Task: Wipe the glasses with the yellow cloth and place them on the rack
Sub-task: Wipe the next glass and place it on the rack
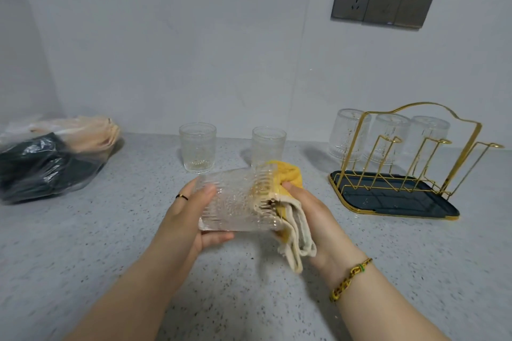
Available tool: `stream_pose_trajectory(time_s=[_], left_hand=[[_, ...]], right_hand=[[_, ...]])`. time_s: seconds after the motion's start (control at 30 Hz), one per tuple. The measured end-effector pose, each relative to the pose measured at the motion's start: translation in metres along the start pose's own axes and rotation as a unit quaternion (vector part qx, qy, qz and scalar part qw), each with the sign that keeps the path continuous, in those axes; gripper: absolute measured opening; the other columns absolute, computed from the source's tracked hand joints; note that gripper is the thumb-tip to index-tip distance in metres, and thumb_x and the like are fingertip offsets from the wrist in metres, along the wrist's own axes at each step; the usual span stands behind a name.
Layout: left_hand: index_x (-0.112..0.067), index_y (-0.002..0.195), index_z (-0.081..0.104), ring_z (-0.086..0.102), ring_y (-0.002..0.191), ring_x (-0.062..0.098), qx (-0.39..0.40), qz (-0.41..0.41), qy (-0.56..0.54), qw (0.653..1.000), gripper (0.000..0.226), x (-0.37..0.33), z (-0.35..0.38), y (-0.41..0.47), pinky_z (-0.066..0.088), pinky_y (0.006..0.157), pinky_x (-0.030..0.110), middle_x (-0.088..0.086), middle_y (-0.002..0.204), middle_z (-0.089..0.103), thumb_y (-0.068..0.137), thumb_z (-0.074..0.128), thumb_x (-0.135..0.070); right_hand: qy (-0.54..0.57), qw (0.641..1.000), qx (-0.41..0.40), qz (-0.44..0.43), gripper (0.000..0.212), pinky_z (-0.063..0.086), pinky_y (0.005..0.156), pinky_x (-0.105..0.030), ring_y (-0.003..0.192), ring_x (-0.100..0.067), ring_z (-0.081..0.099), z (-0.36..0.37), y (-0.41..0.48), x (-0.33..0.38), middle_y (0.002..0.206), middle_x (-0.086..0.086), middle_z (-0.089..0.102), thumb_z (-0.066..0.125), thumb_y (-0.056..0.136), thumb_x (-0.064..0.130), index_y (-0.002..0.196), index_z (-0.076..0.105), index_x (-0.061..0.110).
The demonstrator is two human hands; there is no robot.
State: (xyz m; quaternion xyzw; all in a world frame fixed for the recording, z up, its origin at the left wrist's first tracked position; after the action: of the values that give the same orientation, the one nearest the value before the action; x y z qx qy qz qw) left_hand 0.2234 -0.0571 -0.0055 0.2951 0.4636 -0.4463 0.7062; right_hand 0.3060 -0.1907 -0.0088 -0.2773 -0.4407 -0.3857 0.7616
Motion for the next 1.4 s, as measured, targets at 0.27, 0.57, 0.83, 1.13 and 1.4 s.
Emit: stream_pose_trajectory(time_s=[0.27, 0.57, 0.83, 1.13, 1.4], left_hand=[[-0.024, 0.127, 0.046, 0.069, 0.077, 0.012, -0.066, 0.031, 0.047, 0.996, 0.049, -0.009, -0.019, 0.003, 0.055, 0.065, 0.032, 0.003, 0.132, 0.051, 0.082, 0.062, -0.032], [-0.028, 0.116, 0.046, 0.053, 0.082, 0.0, -0.084, 0.082, 0.157, 0.981, 0.036, -0.014, 0.008, -0.004, 0.054, 0.051, 0.023, -0.015, 0.103, 0.048, 0.086, 0.057, -0.012], [-0.026, 0.112, 0.036, 0.058, 0.101, 0.023, -0.002, 0.141, 0.292, 0.946, 0.05, -0.051, 0.136, 0.047, 0.052, 0.052, 0.024, 0.005, 0.122, 0.045, 0.076, 0.071, -0.022], [-0.023, 0.112, 0.035, 0.056, 0.077, 0.017, 0.09, 0.182, 0.449, 0.87, 0.053, -0.073, 0.265, 0.084, 0.051, 0.06, 0.031, 0.0, 0.113, 0.045, 0.075, 0.071, -0.035], [-0.021, 0.118, 0.041, 0.056, 0.078, 0.02, 0.18, 0.169, 0.629, 0.737, 0.06, -0.036, 0.307, 0.083, 0.053, 0.059, 0.031, 0.001, 0.11, 0.05, 0.071, 0.074, -0.039]], right_hand=[[0.05, 0.991, -0.094, -0.076, 0.061, 0.055, 0.052, -0.024, 0.066, -0.01, 0.07, -0.082, -0.006, 0.033, 0.073, -0.002, 0.074, 0.068, 0.045, 0.063, 0.079, 0.075, 0.013], [0.101, 0.979, -0.142, -0.108, 0.036, 0.054, 0.043, -0.028, 0.056, -0.017, 0.069, -0.136, -0.041, 0.078, 0.064, -0.005, 0.072, 0.044, 0.087, 0.044, 0.088, 0.06, 0.012], [-0.003, 0.978, -0.143, -0.153, 0.049, 0.052, 0.071, -0.038, 0.085, -0.028, 0.065, -0.155, -0.054, 0.101, 0.094, -0.013, 0.069, 0.057, 0.062, 0.043, 0.1, 0.06, 0.013], [-0.241, 0.948, -0.138, -0.153, 0.008, 0.049, 0.057, -0.014, 0.071, -0.013, 0.06, -0.148, -0.049, 0.102, 0.078, -0.001, 0.063, 0.062, 0.081, 0.025, 0.083, 0.061, 0.017], [-0.244, 0.955, -0.091, -0.141, 0.009, 0.044, 0.052, -0.009, 0.06, 0.002, 0.059, -0.139, -0.042, 0.099, 0.071, 0.006, 0.061, 0.066, 0.079, 0.026, 0.077, 0.06, 0.02]])
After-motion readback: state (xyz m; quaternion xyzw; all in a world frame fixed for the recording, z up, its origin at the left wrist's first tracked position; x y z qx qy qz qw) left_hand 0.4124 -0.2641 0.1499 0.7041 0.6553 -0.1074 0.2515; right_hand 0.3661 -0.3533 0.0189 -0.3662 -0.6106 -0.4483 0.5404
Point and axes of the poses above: each hand's wrist, its own y-axis towards the middle knuckle, its own z-axis out of the palm, x = y × z, the point moved 10 cm from there along y, towards the middle knuckle
